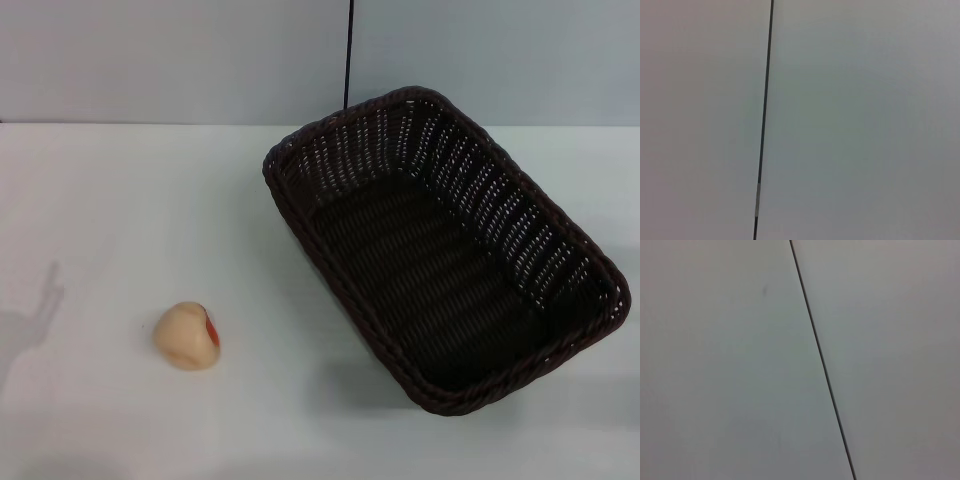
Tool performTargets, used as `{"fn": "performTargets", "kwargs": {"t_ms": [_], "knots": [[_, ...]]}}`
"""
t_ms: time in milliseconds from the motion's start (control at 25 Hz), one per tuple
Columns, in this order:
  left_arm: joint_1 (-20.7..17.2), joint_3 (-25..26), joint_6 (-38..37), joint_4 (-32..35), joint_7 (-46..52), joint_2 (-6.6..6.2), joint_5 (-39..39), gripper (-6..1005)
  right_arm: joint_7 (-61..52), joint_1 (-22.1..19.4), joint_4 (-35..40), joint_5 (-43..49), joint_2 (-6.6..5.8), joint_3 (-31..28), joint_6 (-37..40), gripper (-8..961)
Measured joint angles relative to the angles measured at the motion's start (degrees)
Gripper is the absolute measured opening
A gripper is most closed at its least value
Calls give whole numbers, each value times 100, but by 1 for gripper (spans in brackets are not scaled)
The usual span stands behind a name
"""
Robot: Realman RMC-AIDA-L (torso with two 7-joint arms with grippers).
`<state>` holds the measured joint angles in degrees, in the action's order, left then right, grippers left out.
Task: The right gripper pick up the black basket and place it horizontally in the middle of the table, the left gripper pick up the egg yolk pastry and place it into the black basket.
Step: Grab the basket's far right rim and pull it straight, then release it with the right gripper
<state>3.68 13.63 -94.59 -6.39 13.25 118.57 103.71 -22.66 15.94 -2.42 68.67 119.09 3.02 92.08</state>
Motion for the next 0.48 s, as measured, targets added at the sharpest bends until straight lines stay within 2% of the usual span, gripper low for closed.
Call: {"fn": "performTargets", "kwargs": {"t_ms": [360,440,480], "knots": [[-32,-20,-45,9,67,-4,3,813,-74,-40,68,83,-13,52,3,636],[-36,-31,-52,10,101,-13,11,813,-407,-66,301,300,-25,72,6,631],[-37,-33,-55,13,124,-16,18,813,-1026,-105,772,666,-33,72,-16,629]]}}
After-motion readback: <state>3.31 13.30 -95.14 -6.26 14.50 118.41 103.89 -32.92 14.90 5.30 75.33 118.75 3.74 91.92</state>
